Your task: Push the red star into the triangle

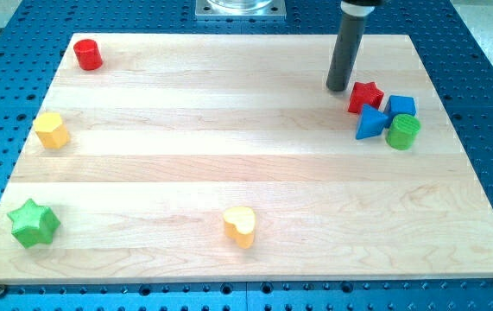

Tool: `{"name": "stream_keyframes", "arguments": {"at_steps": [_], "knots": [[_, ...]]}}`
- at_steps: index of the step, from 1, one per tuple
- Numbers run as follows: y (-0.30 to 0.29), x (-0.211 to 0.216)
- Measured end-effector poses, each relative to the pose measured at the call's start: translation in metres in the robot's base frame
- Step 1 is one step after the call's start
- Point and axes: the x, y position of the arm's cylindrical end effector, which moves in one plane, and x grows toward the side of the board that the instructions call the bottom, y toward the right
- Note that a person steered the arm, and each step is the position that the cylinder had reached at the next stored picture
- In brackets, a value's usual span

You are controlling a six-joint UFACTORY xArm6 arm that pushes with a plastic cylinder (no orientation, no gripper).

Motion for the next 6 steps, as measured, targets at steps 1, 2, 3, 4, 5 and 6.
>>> {"name": "stream_keyframes", "arguments": {"at_steps": [1,2,3,4,5,6], "knots": [[0.017,0.000],[0.015,0.026],[0.016,0.044],[0.016,0.042],[-0.029,0.044],[-0.072,0.056]]}}
